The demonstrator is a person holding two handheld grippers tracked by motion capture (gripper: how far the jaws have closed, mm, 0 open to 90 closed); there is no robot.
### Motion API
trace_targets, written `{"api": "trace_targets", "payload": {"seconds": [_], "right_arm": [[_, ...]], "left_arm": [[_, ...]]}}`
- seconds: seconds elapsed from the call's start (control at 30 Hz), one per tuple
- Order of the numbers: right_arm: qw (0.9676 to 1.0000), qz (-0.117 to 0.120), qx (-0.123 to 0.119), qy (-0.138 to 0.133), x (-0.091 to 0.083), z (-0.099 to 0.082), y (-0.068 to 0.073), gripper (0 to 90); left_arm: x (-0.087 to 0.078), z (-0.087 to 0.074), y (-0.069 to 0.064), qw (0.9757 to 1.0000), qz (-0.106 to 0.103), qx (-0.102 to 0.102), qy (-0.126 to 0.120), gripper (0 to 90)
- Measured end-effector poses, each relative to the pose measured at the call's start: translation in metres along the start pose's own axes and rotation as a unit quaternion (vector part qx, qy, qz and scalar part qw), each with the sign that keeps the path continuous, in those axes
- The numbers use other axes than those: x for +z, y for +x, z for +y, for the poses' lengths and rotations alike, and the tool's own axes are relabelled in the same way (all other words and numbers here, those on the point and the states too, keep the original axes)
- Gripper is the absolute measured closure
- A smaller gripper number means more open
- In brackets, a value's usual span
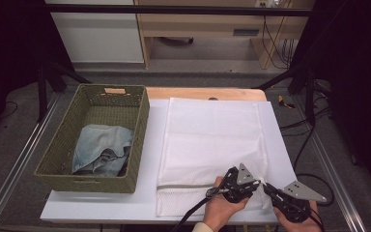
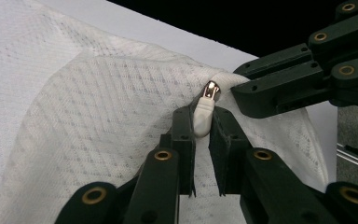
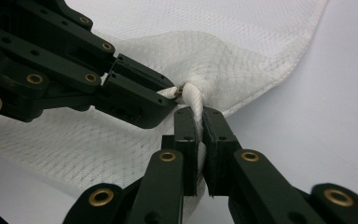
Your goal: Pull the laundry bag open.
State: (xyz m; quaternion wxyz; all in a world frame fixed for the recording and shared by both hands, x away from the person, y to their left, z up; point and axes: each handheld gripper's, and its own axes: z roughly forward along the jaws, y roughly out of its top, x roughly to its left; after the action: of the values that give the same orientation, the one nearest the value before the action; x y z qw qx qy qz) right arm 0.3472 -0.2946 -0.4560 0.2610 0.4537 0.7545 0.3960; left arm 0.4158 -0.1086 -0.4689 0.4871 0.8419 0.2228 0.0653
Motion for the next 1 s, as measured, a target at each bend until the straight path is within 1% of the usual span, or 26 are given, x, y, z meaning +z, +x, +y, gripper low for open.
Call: {"api": "trace_targets", "payload": {"seconds": [0.13,0.2,0.27,0.4,0.5,0.57,0.63,0.67,0.77,0.87,1.0], "right_arm": [[1.0000,0.001,0.000,0.002,0.001,0.000,-0.001,85.6],[1.0000,0.002,0.000,0.006,0.001,0.000,0.000,85.6],[1.0000,0.002,-0.001,0.006,0.001,0.000,0.000,85.6],[1.0000,0.003,0.000,0.007,0.001,0.000,0.000,85.6],[0.9999,0.003,0.000,0.010,0.002,-0.001,0.000,85.6],[1.0000,0.003,-0.001,0.009,0.002,-0.001,0.000,85.5],[0.9999,0.003,0.002,0.011,0.002,0.000,0.000,85.2],[0.9999,0.004,0.007,0.010,0.001,0.000,0.000,85.1],[0.9999,0.005,0.009,0.011,0.001,0.001,-0.001,85.1],[0.9997,0.007,0.016,0.016,0.000,0.001,-0.002,85.4],[0.9998,0.000,0.011,0.020,-0.001,0.002,0.001,85.8]], "left_arm": [[0.001,0.000,0.000,1.0000,-0.001,0.000,-0.001,79.2],[0.001,0.000,0.000,1.0000,-0.003,-0.004,-0.003,78.1],[0.001,0.000,0.000,1.0000,-0.004,0.000,-0.001,77.7],[0.001,0.000,0.000,1.0000,-0.001,0.001,-0.001,78.9],[0.001,-0.001,-0.001,0.9999,0.000,0.009,0.005,80.7],[0.000,0.000,-0.003,0.9999,0.005,0.012,0.007,81.0],[0.000,0.000,-0.005,0.9999,0.008,0.011,0.006,81.4],[-0.001,0.001,-0.006,0.9998,0.012,0.015,0.007,81.6],[-0.002,0.001,-0.007,0.9997,0.013,0.018,0.008,81.7],[-0.003,0.000,-0.010,0.9994,0.018,0.026,0.012,81.8],[-0.005,-0.001,-0.013,0.9991,0.027,0.028,0.017,81.8]]}}
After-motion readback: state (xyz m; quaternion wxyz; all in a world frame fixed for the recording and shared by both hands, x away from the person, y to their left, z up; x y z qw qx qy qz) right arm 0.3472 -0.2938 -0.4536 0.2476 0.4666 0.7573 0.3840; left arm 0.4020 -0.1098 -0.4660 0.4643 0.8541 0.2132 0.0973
